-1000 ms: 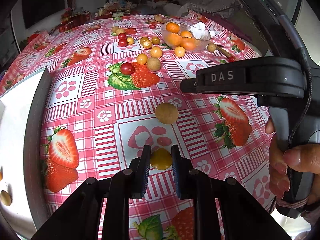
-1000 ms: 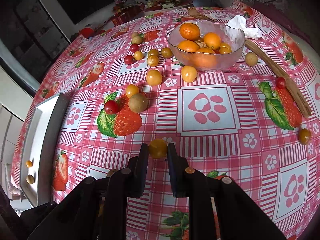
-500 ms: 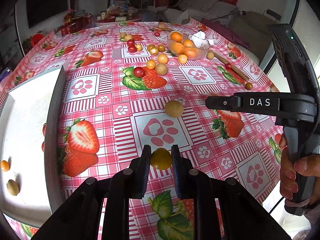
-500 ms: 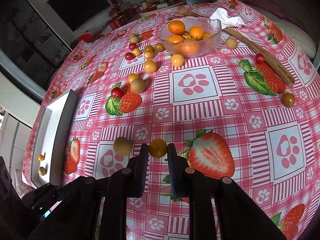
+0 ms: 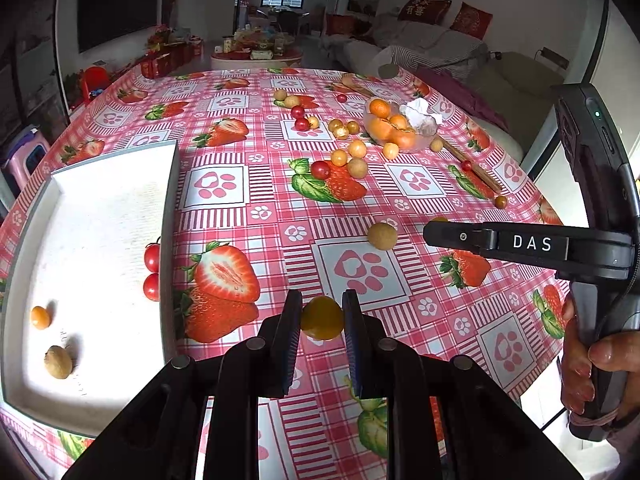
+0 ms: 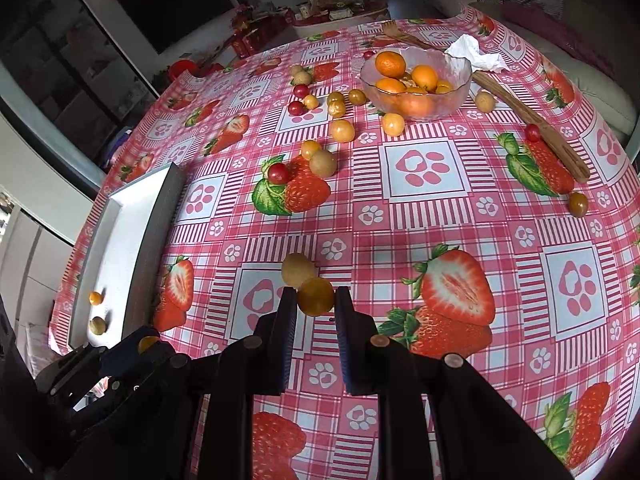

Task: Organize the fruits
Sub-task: 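Place the yellow tomato in the tray with the left tool while the right tool releases its yellow tomato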

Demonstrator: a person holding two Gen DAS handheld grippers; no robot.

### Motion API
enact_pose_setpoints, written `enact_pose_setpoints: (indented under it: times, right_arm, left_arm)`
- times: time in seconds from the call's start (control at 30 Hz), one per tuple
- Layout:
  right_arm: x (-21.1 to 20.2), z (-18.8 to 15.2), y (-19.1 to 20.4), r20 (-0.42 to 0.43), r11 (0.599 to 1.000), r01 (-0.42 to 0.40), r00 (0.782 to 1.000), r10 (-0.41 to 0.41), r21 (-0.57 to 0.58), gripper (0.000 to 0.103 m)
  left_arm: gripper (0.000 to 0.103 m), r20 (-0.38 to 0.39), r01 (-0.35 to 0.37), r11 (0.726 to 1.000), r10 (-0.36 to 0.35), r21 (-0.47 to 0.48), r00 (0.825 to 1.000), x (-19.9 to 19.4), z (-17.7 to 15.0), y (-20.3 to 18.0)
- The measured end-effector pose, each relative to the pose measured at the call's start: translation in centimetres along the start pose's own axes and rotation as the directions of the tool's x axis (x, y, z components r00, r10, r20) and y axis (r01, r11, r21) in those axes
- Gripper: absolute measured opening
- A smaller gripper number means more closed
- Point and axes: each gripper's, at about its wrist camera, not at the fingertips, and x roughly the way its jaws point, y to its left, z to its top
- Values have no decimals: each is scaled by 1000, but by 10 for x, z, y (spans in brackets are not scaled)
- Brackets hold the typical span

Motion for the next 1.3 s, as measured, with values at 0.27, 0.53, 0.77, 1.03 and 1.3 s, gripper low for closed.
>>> enact_pose_setpoints:
  times: [0.27,0.53,0.77,1.03,1.3]
  right_arm:
    - [5,1,49,-13,997,-38,999,37,-70,21]
    - [20,-3,112,-49,982,-100,994,94,-158,21]
    - [39,-12,166,-96,961,-150,987,131,-231,21]
    - [65,-27,214,-156,938,-183,978,141,-295,21]
    - [90,-40,233,-193,928,-160,976,98,-337,21]
  left_arm:
    - [22,37,-62,996,65,-69,997,-22,-8,47]
    - [22,67,-160,971,174,-175,982,-53,-23,112]
    - [22,52,-241,932,264,-269,963,-68,-42,167]
    - [22,-14,-314,901,325,-301,946,-58,-57,202]
    - [22,-63,-344,896,340,-282,938,-44,-61,210]
